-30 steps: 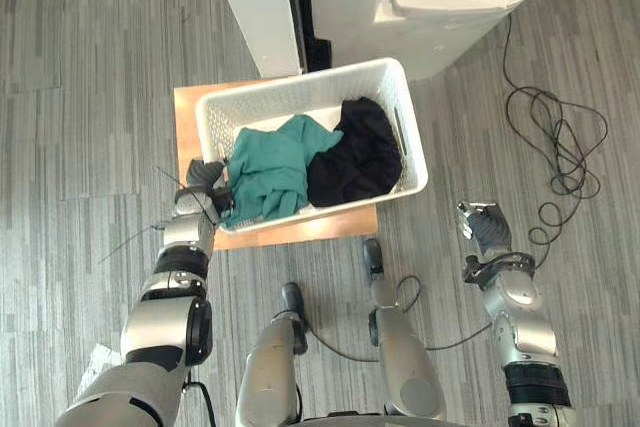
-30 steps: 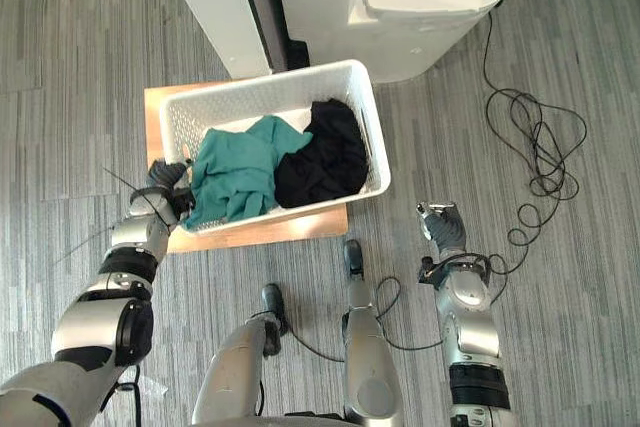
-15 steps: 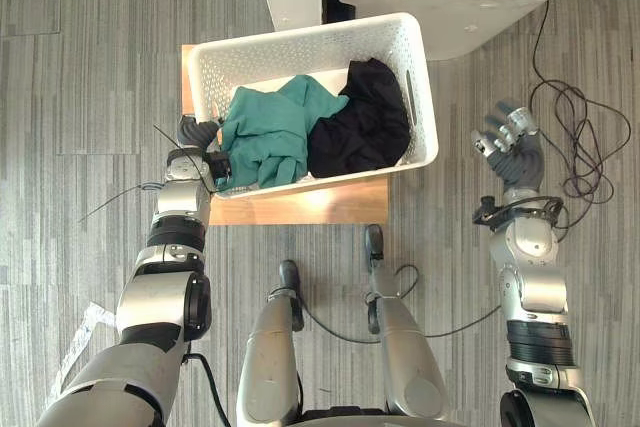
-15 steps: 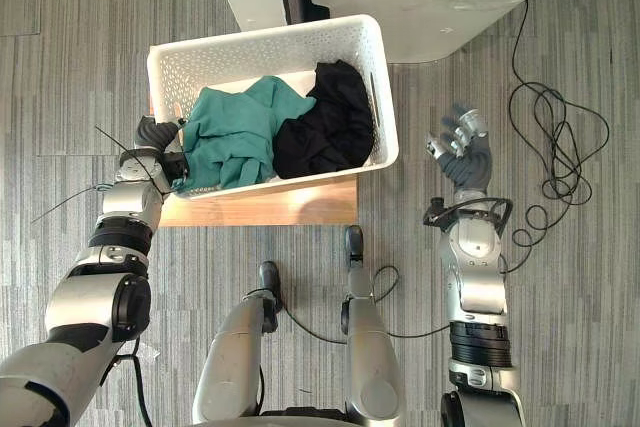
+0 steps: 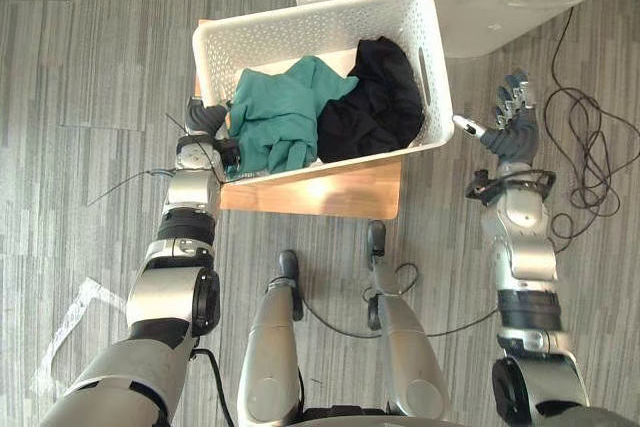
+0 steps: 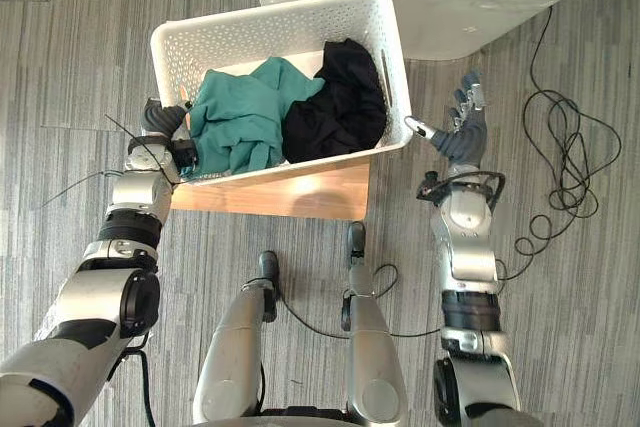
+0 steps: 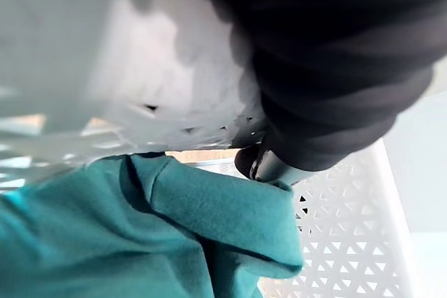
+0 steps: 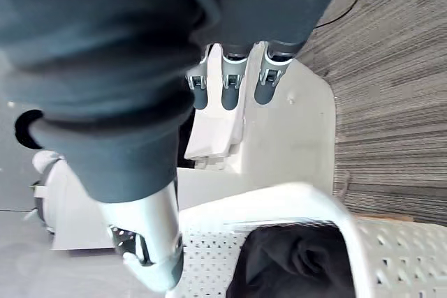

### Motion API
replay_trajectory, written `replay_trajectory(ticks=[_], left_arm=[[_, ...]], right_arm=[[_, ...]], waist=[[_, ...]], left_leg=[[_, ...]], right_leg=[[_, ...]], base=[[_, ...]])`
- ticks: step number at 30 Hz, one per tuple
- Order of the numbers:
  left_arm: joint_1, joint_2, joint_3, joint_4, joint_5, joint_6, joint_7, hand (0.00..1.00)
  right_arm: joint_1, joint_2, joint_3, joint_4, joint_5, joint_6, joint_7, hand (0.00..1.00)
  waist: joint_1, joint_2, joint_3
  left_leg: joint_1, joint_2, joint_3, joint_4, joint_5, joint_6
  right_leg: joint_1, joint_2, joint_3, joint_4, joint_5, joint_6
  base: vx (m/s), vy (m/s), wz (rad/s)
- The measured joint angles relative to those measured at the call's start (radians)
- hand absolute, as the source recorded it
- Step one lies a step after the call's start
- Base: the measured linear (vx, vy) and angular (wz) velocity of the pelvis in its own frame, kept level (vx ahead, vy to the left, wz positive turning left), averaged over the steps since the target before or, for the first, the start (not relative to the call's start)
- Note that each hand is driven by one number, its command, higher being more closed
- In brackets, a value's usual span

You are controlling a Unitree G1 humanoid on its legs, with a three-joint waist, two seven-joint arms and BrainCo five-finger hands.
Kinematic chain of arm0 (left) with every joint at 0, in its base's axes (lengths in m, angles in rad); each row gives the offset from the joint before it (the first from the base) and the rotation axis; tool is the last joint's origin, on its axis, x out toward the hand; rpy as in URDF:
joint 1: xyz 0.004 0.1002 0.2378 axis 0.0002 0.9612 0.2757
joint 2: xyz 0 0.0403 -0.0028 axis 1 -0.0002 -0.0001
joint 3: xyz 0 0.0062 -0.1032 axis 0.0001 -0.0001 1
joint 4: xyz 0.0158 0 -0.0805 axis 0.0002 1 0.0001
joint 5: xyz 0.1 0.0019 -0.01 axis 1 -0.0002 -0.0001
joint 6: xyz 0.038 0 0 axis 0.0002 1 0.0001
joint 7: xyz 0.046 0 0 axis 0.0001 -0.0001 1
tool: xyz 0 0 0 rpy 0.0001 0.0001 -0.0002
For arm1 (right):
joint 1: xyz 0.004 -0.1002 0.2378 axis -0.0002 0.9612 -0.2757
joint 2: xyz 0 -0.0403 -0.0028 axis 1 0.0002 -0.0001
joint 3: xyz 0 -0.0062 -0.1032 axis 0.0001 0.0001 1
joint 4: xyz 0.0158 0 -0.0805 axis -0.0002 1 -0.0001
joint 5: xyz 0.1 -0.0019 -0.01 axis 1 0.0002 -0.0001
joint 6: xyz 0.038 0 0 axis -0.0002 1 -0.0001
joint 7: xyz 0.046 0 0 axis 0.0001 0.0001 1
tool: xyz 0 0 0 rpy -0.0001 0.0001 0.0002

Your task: Pick up the laundry basket with both hands and put the clothes into the washing machine.

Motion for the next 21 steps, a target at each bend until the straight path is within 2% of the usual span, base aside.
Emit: replay_trajectory(ticks=[2,5,8,12,15,19,21], left_arm=[[-0.007,-0.003,-0.007,0.0,0.0,-0.002,0.0,1.0],[-0.022,-0.004,-0.019,0.001,0.001,-0.004,-0.001,1.0],[-0.047,-0.012,-0.045,0.001,0.01,-0.011,-0.003,1.0],[-0.067,-0.02,-0.054,-0.001,0.012,-0.028,-0.005,1.0],[-0.069,-0.019,-0.057,-0.035,0.013,-0.045,-0.004,1.0],[-0.081,-0.027,-0.056,-0.048,0.013,-0.055,0.007,1.0],[-0.087,-0.031,-0.057,-0.048,0.017,-0.07,0.014,1.0]], right_arm=[[-0.064,-0.014,0.002,0.096,-0.002,0.017,0.0,0.0],[-0.163,-0.034,0.006,0.212,-0.001,0.02,0.0,0.0],[-0.23,-0.062,0.007,0.287,0.0,0.025,0.002,0.0],[-0.337,-0.087,0.007,0.417,-0.001,0.037,0.023,0.0],[-0.393,-0.109,0.007,0.462,-0.001,0.041,0.025,0.0],[-0.458,-0.153,0.022,0.513,-0.001,0.038,0.045,0.0],[-0.489,-0.166,0.026,0.551,-0.001,0.031,0.052,0.0]], waist=[[0.004,0.007,0.004],[0.008,0.016,0.009],[0.03,0.017,0.01],[0.032,0.027,0.015],[0.035,0.028,0.014],[0.056,0.028,0.014],[0.055,0.03,0.014]], left_leg=[[-0.003,0.0,-0.005,0.0,0.001,-0.001],[-0.012,-0.001,-0.015,0.0,0.002,-0.002],[-0.031,-0.001,-0.026,0.0,0.005,-0.006],[-0.054,-0.003,-0.04,0.0,0.012,-0.008],[-0.085,-0.003,-0.052,0.001,0.021,-0.011],[-0.11,-0.001,-0.058,0.005,0.026,-0.015],[-0.125,0.0,-0.072,0.008,0.026,-0.016]], right_leg=[[0.0,0.0,-0.006,0.0,0.0,0.0],[-0.003,0.0,-0.018,-0.001,0.0,0.0],[-0.017,0.001,-0.025,-0.002,0.001,-0.002],[-0.031,0.0,-0.042,-0.002,0.003,-0.004],[-0.054,0.0,-0.054,-0.002,0.006,-0.007],[-0.076,0.003,-0.059,-0.002,0.011,-0.013],[-0.08,0.004,-0.076,-0.002,0.011,-0.013]], base=[[0.0,-0.033,0.06],[0.0,-0.033,0.09],[-0.01,-0.04,0.07],[-0.02,-0.041,0.1],[-0.03,-0.042,0.1],[-0.03,-0.031,0.04],[-0.03,-0.033,0.17]])
